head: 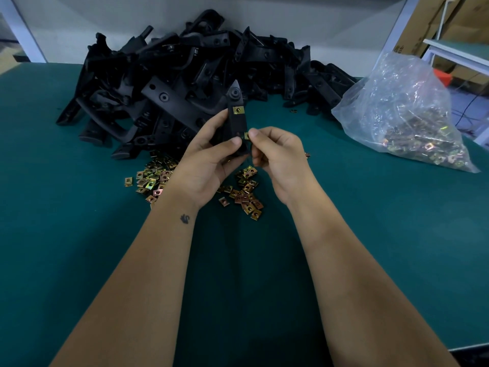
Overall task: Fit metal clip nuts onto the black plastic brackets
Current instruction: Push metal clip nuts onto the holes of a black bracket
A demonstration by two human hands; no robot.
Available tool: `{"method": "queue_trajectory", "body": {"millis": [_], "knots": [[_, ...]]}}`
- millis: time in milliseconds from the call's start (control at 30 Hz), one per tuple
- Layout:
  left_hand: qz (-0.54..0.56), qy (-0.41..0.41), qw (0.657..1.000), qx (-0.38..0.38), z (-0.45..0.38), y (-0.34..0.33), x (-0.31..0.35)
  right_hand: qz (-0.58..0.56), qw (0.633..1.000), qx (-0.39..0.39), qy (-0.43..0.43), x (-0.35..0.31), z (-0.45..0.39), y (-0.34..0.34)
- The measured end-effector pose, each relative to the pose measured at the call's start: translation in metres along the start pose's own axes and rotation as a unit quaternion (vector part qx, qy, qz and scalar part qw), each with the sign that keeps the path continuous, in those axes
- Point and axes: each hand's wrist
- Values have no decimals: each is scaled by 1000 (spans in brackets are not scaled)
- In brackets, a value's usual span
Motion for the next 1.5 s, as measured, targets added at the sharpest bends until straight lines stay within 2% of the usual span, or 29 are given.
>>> {"method": "queue_trajectory", "body": {"millis": [267, 600, 733, 900, 1267, 1333, 1400, 1500], "knots": [[-9, 13, 1000, -12, 2, 0, 1, 23, 1000, -15, 10, 3, -2, 3], [-45, 41, 998, -16, 3, 3, 4, 104, 993, -35, 40, 4, -5, 11], [-45, 28, 998, -18, 2, 3, 2, 82, 995, -34, 37, 5, -4, 8], [-37, 0, 999, -5, 0, 0, 0, 27, 999, 4, 20, 10, -2, -5], [28, 20, 999, 25, -2, -5, -4, -21, 999, 37, 29, 4, -1, -4], [50, 21, 997, 47, -3, -8, -4, 29, 996, 46, 69, 5, 0, -6], [63, 21, 995, 71, -5, -9, -4, 126, 984, 39, 123, 7, 3, -10], [74, 17, 993, 86, -6, -9, -5, 271, 942, 55, 190, 12, 7, -16]]}}
Point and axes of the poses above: each hand's wrist, its own z-axis away from the middle knuckle, its own y-axis out of the back of the hand, x = y × z, and after that the axes turned 7 degrees about -z, right-handed
